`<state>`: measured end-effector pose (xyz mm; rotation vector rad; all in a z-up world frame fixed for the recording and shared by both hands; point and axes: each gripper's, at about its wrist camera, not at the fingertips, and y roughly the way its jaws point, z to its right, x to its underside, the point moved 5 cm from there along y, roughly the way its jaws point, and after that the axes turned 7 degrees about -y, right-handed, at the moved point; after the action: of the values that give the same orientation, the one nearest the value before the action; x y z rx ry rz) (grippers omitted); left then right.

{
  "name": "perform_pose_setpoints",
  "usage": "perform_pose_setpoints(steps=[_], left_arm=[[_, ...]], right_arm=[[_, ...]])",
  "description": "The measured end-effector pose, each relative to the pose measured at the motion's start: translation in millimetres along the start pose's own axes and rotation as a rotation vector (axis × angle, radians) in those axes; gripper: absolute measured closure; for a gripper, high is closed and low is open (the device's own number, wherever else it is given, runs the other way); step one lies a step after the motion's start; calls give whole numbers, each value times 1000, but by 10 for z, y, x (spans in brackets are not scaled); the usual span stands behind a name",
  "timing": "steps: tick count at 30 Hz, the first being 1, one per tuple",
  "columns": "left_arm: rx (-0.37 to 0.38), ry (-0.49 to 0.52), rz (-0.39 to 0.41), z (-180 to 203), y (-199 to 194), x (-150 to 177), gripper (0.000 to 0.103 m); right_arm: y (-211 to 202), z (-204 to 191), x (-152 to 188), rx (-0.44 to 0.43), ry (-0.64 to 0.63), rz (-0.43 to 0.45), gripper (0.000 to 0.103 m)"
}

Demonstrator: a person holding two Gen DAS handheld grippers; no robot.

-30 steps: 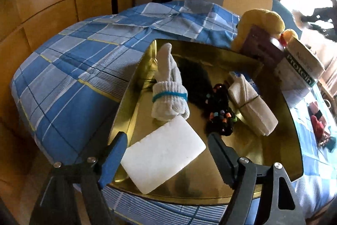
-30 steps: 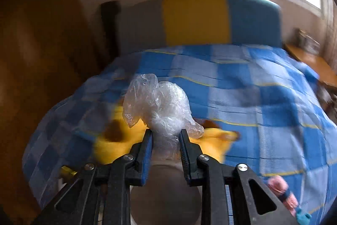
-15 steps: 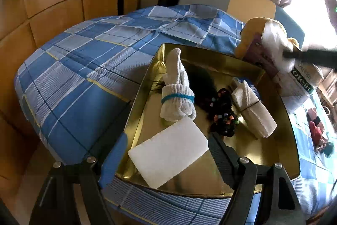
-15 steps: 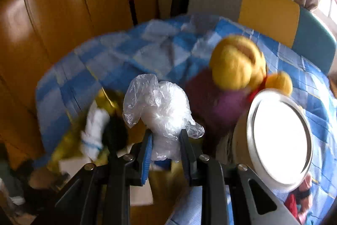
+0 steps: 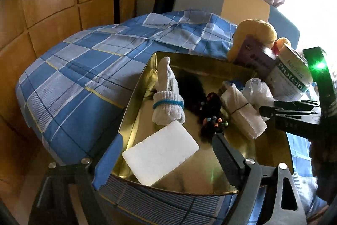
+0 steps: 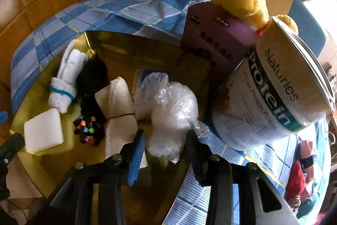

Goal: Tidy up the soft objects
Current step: 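Lower the plastic bag into the tray and open the right tool, then move both tools back over the dolls and scrunchie on the bed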

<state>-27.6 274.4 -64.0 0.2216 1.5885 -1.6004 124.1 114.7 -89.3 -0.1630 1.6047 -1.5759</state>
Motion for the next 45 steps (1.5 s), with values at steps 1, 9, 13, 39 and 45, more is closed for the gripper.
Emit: perform_pose_setpoints(steps=[1, 9, 13, 39, 45], left_arm=[[0, 3, 1, 6, -4, 0, 16], [16, 21, 14, 85, -61, 15, 16], [25, 38, 15, 148, -81, 30, 16], [76, 197, 9, 719, -217, 194, 16], [109, 246, 0, 944, -239, 231, 15]], right_arm=[[-29, 7, 13, -9, 6, 12, 63], [-416, 26, 43, -39, 48, 120, 62], [-597, 51, 108, -56, 63, 169, 62], [-1036, 1602, 1073, 137, 375, 226, 62], [-1183, 2285, 1438, 258, 528, 239, 62]])
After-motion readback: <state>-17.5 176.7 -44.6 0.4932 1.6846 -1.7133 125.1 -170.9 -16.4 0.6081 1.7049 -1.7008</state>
